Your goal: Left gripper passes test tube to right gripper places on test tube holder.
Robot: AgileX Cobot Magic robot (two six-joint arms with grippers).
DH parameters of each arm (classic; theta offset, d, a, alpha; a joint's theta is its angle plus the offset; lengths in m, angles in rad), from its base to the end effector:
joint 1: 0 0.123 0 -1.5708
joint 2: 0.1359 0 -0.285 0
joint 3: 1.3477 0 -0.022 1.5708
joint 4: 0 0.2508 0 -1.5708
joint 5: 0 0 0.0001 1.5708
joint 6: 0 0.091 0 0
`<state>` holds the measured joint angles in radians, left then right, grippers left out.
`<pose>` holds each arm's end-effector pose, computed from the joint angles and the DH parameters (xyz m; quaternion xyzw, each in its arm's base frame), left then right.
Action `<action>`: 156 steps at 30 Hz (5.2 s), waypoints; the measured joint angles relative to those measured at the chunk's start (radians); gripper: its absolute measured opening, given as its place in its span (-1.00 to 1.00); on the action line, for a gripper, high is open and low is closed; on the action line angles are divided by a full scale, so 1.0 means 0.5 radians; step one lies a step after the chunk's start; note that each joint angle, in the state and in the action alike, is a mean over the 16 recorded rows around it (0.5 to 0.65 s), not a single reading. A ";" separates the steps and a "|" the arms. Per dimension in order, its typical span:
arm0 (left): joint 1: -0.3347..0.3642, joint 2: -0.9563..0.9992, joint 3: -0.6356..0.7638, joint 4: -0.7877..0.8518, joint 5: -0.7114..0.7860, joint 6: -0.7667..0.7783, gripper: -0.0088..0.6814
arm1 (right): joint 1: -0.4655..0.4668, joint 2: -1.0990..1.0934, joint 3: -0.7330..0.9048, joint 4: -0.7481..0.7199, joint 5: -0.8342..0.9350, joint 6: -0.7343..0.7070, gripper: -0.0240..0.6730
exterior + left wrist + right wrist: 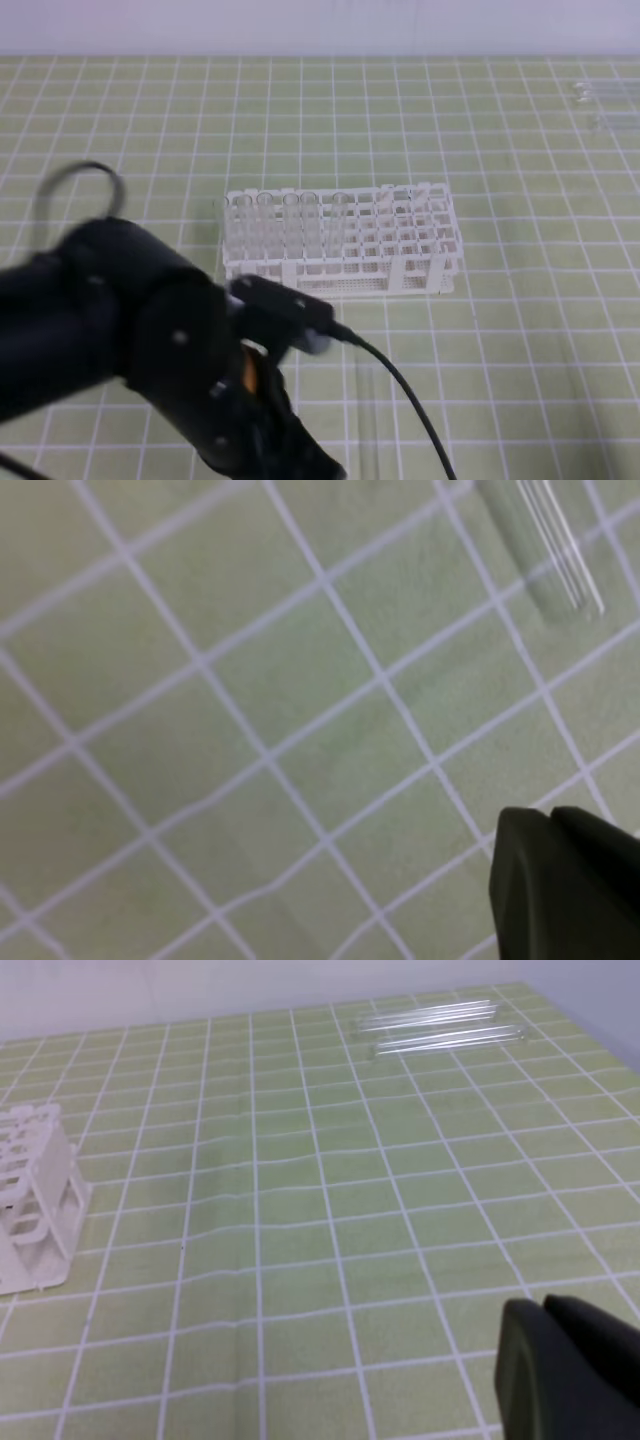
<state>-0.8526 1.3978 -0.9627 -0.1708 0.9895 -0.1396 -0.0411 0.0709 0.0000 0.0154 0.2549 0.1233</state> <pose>0.1574 -0.1998 0.2555 0.3095 0.9407 -0.1223 0.0657 0.0598 -0.0021 0.1860 0.0692 0.7832 0.0315 0.6171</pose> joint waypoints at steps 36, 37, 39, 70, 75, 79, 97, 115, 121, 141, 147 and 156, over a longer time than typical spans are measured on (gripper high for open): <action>-0.279 0.872 -0.624 0.002 0.021 -0.802 0.31 | 0.000 0.000 0.000 0.000 0.000 0.000 -0.98; -0.278 0.886 -0.625 0.000 0.014 -0.813 0.31 | 0.000 0.000 0.000 0.000 0.000 0.000 -0.98; -0.278 0.912 -0.625 -0.005 0.003 -0.834 0.31 | 0.000 0.000 0.000 0.000 0.000 0.000 -0.98; -0.296 1.085 -0.629 -0.077 -0.044 -0.872 -0.24 | 0.000 0.000 0.000 0.000 0.000 0.000 -0.98; -0.296 1.091 -0.630 -0.080 -0.037 -0.872 -0.46 | 0.000 0.000 0.000 0.000 0.000 0.000 -0.98; -0.296 1.062 -0.629 -0.060 -0.030 -0.870 -0.64 | 0.000 0.000 0.000 0.000 0.000 0.000 -0.98; -0.478 0.413 -0.444 0.729 -0.249 -0.866 -0.79 | 0.000 0.000 0.000 0.000 0.000 0.000 -0.98; -0.558 -0.610 0.843 1.302 -1.465 -0.866 -0.86 | 0.000 0.000 0.000 0.000 0.000 0.000 -0.98; -0.558 -0.732 1.040 1.407 -1.693 -0.869 -0.84 | 0.000 0.000 0.000 0.000 0.000 0.000 -0.98; -0.558 -0.707 1.082 1.525 -1.921 -0.872 -0.81 | 0.000 0.000 0.000 -0.010 -0.005 0.000 -0.98; -0.557 -0.708 1.082 1.529 -1.938 -0.871 -0.84 | 0.000 0.000 0.000 0.173 -0.100 0.001 -0.98; -0.558 -0.707 1.082 1.528 -1.964 -0.866 -0.83 | 0.000 0.000 0.000 1.422 -0.482 0.006 -0.98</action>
<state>-1.1315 1.0443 -0.4216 0.5932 0.0074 -0.5728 -0.0411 0.0709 0.0000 0.7263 0.0137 0.1263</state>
